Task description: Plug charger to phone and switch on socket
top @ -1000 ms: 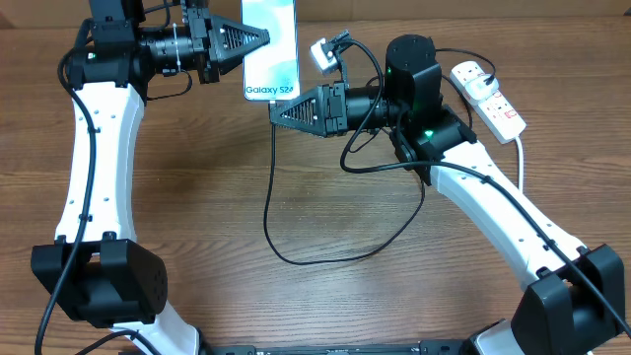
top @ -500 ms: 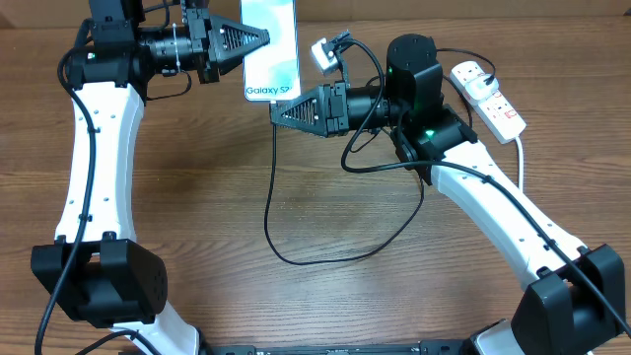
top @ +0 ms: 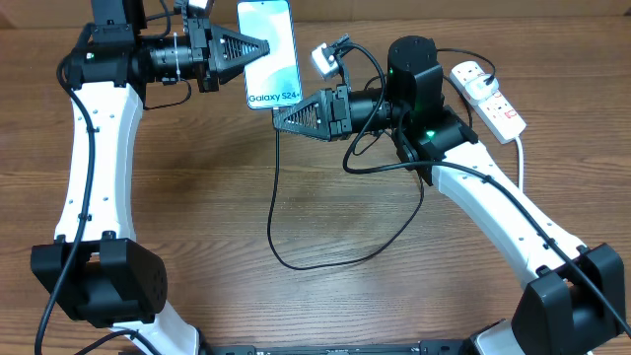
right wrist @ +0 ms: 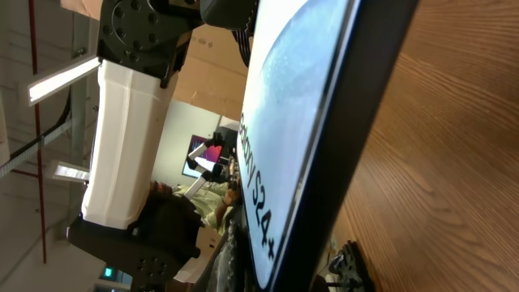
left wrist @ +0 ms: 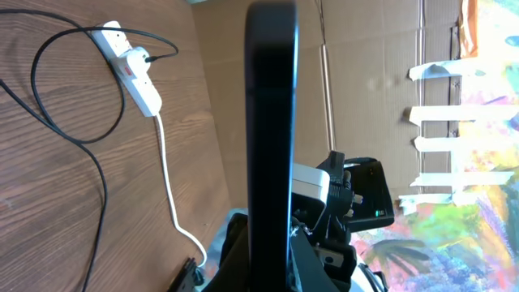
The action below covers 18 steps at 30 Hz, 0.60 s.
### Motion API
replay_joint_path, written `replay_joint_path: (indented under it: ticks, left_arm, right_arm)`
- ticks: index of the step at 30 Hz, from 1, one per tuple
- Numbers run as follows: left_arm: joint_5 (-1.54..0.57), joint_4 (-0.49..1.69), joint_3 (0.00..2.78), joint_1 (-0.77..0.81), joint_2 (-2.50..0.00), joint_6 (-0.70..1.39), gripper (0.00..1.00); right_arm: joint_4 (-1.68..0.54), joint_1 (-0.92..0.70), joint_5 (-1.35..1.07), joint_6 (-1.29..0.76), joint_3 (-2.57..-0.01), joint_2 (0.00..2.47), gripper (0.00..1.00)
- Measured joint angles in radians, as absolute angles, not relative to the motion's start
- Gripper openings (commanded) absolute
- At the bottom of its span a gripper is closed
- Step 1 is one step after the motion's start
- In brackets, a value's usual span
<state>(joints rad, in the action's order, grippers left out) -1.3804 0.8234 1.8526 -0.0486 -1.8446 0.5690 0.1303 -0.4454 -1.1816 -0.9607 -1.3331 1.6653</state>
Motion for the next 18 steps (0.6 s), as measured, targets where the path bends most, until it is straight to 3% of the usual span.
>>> replay_joint_path:
  ticks: [9, 12, 18]
  left_arm:
    - [-1.372, 0.824, 1.853, -0.049, -1.845, 0.561, 0.04]
    - [-1.366, 0.824, 1.853, -0.048, -1.845, 0.551, 0.04]
    - [-1.352, 0.838, 1.852, -0.040, -1.845, 0.542, 0.04]
  right_arm:
    - [0.133, -0.444, -1.179, -0.965, -1.333, 1.665, 0.15]
    - [0.133, -0.444, -1.178, -0.963, -1.333, 1.665, 0.38]
    - [0.138, -0.435, -1.133, -0.964, -1.334, 1.665, 0.73]
